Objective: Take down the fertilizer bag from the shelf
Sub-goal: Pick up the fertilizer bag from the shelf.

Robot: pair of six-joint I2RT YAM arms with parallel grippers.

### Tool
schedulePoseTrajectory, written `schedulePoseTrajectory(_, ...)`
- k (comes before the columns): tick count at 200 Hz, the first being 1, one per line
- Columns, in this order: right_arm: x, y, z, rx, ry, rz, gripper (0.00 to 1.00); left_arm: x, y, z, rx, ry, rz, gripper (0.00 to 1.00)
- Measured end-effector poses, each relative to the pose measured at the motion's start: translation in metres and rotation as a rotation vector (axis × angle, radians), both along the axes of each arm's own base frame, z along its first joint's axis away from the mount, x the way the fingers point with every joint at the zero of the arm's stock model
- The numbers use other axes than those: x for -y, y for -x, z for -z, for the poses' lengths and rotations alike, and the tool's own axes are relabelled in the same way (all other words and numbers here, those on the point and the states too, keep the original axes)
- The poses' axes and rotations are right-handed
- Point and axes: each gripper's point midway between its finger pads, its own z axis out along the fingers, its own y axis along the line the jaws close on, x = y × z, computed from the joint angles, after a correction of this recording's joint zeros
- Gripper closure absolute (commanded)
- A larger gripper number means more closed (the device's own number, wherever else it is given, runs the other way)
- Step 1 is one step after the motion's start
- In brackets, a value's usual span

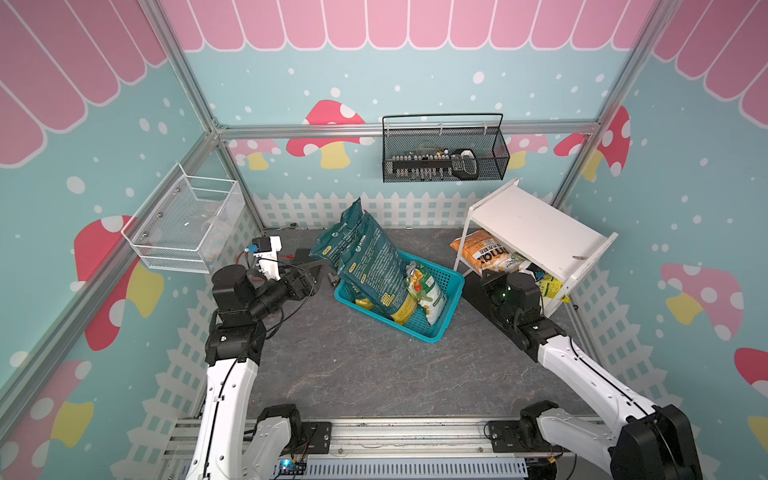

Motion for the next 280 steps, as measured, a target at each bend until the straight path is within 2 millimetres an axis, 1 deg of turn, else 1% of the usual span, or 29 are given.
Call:
schedulePoseTrajectory(19, -0.002, 0.006, -0.004, 0.006, 0.011, -0.012, 1.0, 0.0, 0.0, 0.0, 0.0, 0.0, 0.0, 0.01)
schedulePoseTrajectory(59, -0.002, 0.022, -0.021, 0.043, 0.029, -0.032, 1.0, 0.0, 0.0, 0.0, 0.0, 0.0, 0.0, 0.01)
schedulePoseTrajectory(73, -0.001, 0.026, -0.023, 0.047, 0.04, -0.037, 1.0, 0.0, 0.0, 0.0, 0.0, 0.0, 0.0, 0.01)
schedulePoseTrajectory(127, 0.0, 0.029, -0.02, 0.037, 0.099, -0.055, 1.0, 0.0, 0.0, 0.0, 0.0, 0.0, 0.0, 0.01)
schedulePoseTrajectory(185, 0.002, 0.034, -0.011, -0.005, 0.205, -0.08, 1.0, 0.0, 0.0, 0.0, 0.0, 0.0, 0.0, 0.01)
schedulePoseTrajectory(212, 0.007, 0.041, -0.008, -0.023, 0.253, -0.08, 1.0, 0.0, 0.0, 0.0, 0.0, 0.0, 0.0, 0.01)
schedulePoseTrajectory(249, 0.018, 0.056, -0.003, -0.065, 0.331, -0.079, 1.0, 0.0, 0.0, 0.0, 0.0, 0.0, 0.0, 0.01)
schedulePoseTrajectory(260, 0.018, 0.055, -0.014, -0.042, 0.359, -0.083, 1.0, 0.0, 0.0, 0.0, 0.0, 0.0, 0.0, 0.0)
schedulePoseTrajectory(280, 0.015, 0.052, -0.05, 0.051, 0.388, -0.088, 1.0, 0.0, 0.0, 0.0, 0.0, 0.0, 0.0, 0.01)
